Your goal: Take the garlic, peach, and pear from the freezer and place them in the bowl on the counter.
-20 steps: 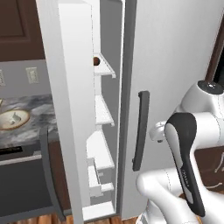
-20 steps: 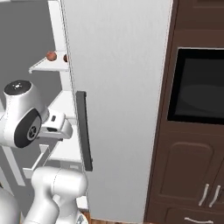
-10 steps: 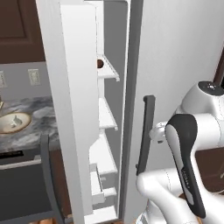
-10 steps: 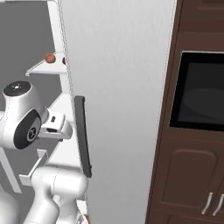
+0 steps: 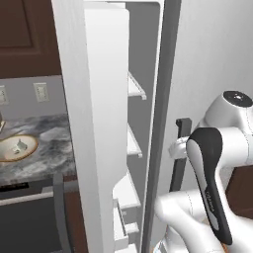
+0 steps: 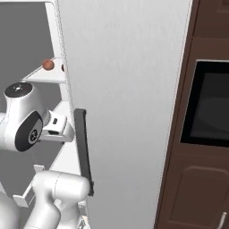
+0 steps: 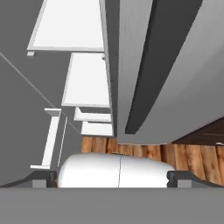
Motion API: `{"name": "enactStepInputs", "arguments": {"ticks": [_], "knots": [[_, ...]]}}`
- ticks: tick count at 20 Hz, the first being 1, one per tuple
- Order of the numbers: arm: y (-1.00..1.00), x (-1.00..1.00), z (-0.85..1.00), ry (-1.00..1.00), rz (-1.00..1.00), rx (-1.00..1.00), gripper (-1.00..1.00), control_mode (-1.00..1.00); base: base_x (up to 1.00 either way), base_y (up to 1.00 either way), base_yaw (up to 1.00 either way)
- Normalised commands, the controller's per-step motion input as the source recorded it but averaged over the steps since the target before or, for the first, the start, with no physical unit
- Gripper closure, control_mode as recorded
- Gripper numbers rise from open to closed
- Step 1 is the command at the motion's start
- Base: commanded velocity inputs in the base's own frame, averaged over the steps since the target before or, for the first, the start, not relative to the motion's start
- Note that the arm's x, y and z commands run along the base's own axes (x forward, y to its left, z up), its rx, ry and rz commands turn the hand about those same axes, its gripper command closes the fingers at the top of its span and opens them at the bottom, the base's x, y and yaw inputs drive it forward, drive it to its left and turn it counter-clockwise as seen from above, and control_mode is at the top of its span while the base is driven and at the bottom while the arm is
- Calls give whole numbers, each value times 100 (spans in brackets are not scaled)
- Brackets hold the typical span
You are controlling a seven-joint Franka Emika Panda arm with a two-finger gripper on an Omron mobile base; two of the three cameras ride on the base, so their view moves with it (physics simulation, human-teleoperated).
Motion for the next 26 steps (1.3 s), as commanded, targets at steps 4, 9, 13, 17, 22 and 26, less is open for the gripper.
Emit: {"name": "enactStepInputs", "arguments": {"ticks": [4, 9, 13, 17, 22, 26], "knots": [[0, 0, 0, 0, 0, 0, -100, 100, 20, 39, 0], [0, 0, 0, 0, 0, 0, -100, 100, 33, 28, 2], [0, 0, 0, 0, 0, 0, -100, 100, 48, 34, 4], [0, 0, 0, 0, 0, 0, -100, 100, 43, 40, 2], [0, 0, 0, 0, 0, 0, -100, 100, 44, 29, 0], [0, 0, 0, 0, 0, 0, -100, 100, 56, 0, 0]]}}
